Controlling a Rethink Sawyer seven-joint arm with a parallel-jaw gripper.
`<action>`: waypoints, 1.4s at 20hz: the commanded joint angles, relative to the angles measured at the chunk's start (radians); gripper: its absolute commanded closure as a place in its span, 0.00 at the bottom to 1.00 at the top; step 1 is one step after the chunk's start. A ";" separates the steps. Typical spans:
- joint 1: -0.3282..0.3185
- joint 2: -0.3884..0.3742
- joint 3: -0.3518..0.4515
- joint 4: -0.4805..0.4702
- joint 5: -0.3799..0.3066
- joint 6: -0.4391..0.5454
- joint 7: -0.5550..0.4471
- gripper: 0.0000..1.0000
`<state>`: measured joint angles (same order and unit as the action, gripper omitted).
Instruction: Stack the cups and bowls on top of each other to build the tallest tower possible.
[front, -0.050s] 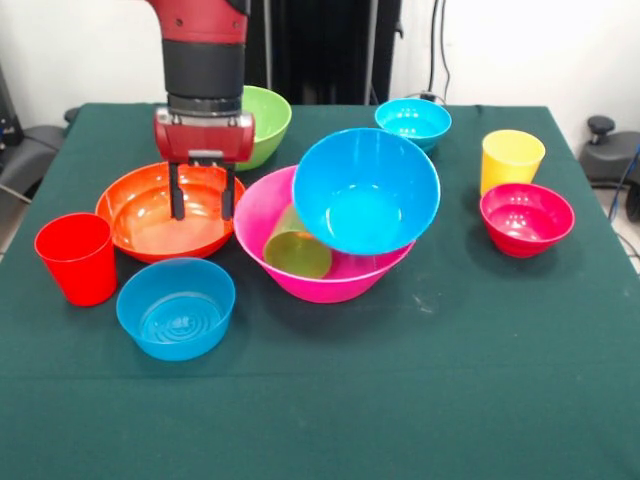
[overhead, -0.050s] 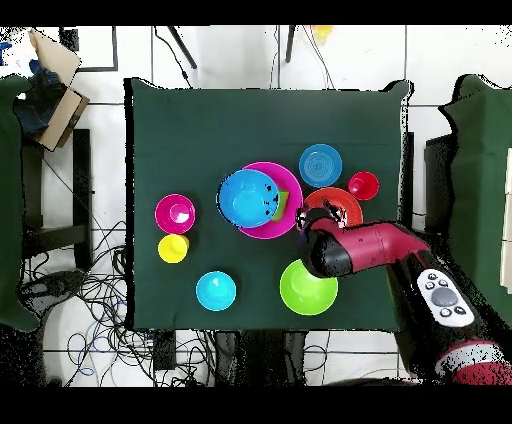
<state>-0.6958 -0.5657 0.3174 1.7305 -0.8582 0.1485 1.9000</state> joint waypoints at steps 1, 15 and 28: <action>0.065 0.121 0.005 -0.129 -0.098 0.005 -0.037 0.00; 0.099 0.162 -0.039 -0.154 -0.096 -0.028 -0.016 0.00; 0.136 0.029 -0.076 -0.025 -0.037 -0.013 0.041 0.00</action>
<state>-0.6062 -0.4988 0.2420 1.6523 -0.8738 0.1312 1.9000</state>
